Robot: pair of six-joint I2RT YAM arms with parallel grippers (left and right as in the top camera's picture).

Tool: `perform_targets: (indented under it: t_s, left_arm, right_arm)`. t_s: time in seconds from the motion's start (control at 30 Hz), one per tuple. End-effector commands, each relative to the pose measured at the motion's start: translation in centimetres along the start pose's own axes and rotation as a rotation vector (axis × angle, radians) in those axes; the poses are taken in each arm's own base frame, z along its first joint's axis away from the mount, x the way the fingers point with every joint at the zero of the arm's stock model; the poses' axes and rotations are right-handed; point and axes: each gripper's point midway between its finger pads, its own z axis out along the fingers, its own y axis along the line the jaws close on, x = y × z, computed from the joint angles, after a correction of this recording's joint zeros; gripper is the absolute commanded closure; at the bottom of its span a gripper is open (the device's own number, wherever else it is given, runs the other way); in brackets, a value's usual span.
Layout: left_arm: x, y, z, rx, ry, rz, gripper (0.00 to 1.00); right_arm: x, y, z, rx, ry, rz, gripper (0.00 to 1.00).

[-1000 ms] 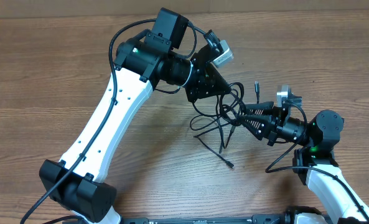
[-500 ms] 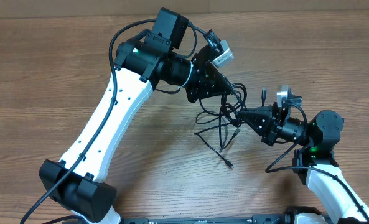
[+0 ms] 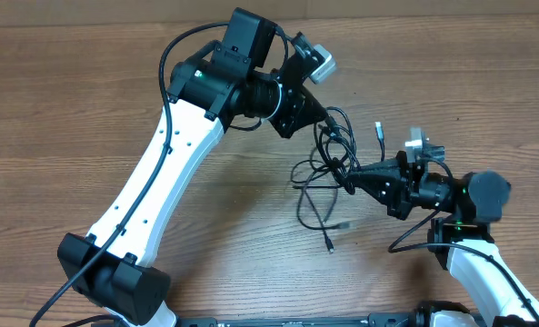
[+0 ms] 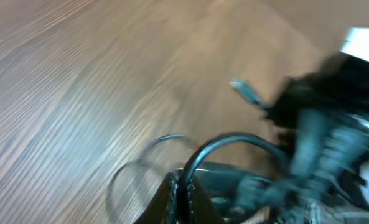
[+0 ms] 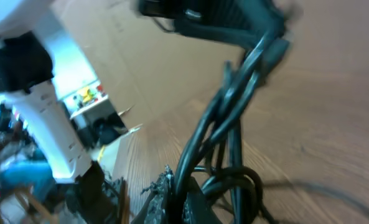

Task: Untangle cables

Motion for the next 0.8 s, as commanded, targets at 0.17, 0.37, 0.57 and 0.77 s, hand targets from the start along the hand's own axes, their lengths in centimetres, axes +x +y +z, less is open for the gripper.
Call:
perform_targets:
  t_s: [0.17,0.37,0.57,0.77]
  left_arm:
    - [0.6,4.4,-0.7,-0.263,0.017,-0.195,0.95]
    - [1.1,4.3,-0.7,-0.263,0.036,-0.205,0.96]
    - [1.8,4.2,-0.7,-0.262,0.059,-0.218,0.96]
    - [2.2,4.2,-0.7,-0.265,0.076,-0.227,0.95]
  right_arm:
    - [-1.8,3.2,0.0,-0.084,0.019,-0.068,0.96]
    - [-2.2,3.2,0.0,-0.076,0.003,-0.076,0.96]
    - [-3.3,2.5,0.0,-0.031,-0.064,-0.072,0.96]
    - [-4.4,1.9,-0.1,0.007,-0.122,-0.066,0.96]
